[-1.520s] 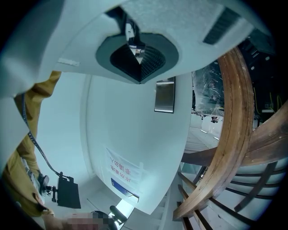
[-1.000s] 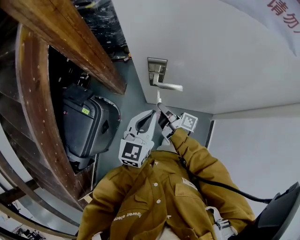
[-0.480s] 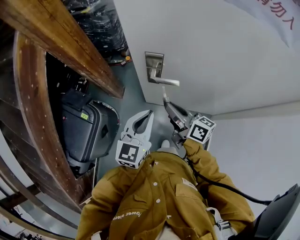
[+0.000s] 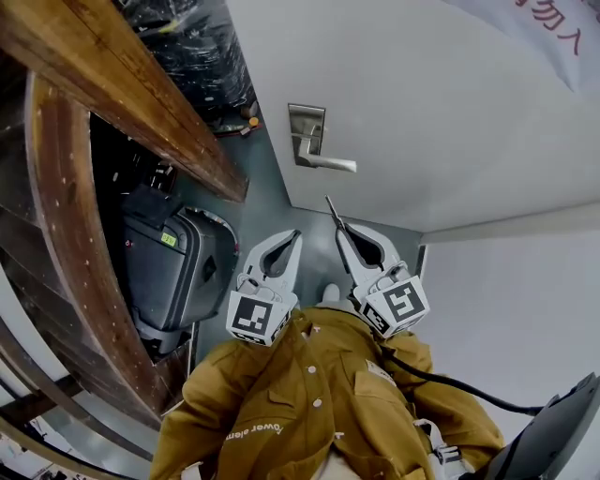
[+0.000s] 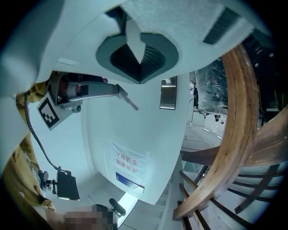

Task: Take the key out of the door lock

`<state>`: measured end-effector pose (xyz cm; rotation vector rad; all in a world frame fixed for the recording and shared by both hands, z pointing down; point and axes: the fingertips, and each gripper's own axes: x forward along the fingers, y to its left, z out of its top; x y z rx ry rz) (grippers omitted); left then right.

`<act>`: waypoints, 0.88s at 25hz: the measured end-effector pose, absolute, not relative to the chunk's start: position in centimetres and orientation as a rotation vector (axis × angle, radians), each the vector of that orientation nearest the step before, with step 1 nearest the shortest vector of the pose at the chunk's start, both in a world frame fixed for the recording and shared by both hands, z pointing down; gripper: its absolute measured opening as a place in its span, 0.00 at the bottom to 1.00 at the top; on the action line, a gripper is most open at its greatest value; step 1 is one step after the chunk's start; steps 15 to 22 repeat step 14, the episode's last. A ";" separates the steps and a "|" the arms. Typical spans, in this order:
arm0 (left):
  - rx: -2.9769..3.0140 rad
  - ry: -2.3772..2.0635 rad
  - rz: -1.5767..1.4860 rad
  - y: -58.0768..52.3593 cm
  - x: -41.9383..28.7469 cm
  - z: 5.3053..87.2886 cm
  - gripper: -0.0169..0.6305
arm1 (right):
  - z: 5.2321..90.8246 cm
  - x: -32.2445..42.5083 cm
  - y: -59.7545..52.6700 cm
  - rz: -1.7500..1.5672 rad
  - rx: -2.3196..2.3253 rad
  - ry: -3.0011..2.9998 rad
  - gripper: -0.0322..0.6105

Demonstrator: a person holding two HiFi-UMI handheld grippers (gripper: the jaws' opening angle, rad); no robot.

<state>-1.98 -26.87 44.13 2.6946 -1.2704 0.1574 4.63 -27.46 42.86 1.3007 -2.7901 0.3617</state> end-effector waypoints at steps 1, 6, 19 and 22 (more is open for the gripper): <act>2.697 -1.267 0.152 -26.9 -2.0 44.1 0.02 | 42.8 4.7 -27.5 0.362 1.300 -2.790 0.09; 2.692 -1.266 0.162 -27.2 -1.7 43.6 0.02 | 42.2 5.2 -27.5 0.353 1.314 -2.787 0.09; 2.712 -1.236 0.147 -27.0 -1.0 43.7 0.02 | 41.8 5.3 -27.4 0.352 1.307 -2.793 0.09; 2.712 -1.236 0.147 -27.0 -1.0 43.7 0.02 | 41.8 5.3 -27.4 0.352 1.307 -2.793 0.09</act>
